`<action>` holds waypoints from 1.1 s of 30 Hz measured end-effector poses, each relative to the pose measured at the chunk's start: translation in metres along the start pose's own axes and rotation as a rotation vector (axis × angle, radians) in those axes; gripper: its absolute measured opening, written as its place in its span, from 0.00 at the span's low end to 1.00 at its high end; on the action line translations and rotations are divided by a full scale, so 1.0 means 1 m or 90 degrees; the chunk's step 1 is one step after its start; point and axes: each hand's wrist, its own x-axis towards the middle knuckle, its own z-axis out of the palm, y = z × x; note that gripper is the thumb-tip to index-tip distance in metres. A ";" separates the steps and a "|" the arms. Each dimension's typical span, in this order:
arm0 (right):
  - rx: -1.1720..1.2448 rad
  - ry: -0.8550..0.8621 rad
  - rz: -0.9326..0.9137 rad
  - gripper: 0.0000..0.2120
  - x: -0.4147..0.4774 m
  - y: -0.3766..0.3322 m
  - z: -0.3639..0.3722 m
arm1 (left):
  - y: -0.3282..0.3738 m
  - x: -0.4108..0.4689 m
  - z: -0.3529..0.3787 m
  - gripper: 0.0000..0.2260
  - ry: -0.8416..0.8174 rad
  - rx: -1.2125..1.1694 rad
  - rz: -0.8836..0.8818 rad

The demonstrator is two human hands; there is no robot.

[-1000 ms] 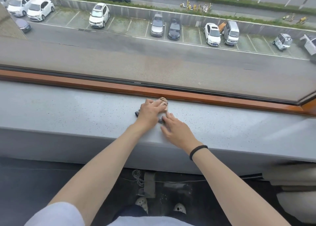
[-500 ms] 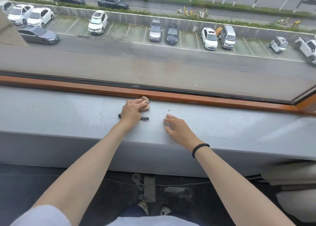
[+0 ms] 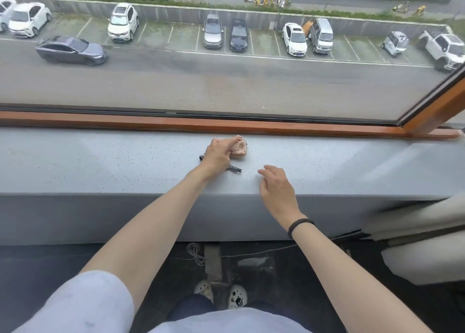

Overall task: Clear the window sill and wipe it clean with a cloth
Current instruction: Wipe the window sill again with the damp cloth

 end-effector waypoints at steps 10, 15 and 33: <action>-0.036 0.117 0.166 0.15 -0.045 0.064 -0.039 | 0.079 -0.071 0.086 0.24 -0.118 0.003 0.132; -0.069 0.098 0.213 0.11 -0.073 0.088 -0.052 | 0.083 -0.110 0.124 0.28 -0.310 0.113 0.329; 0.511 -0.018 0.252 0.15 -0.036 0.055 -0.082 | 0.110 -0.099 0.047 0.13 -0.187 -0.556 -0.133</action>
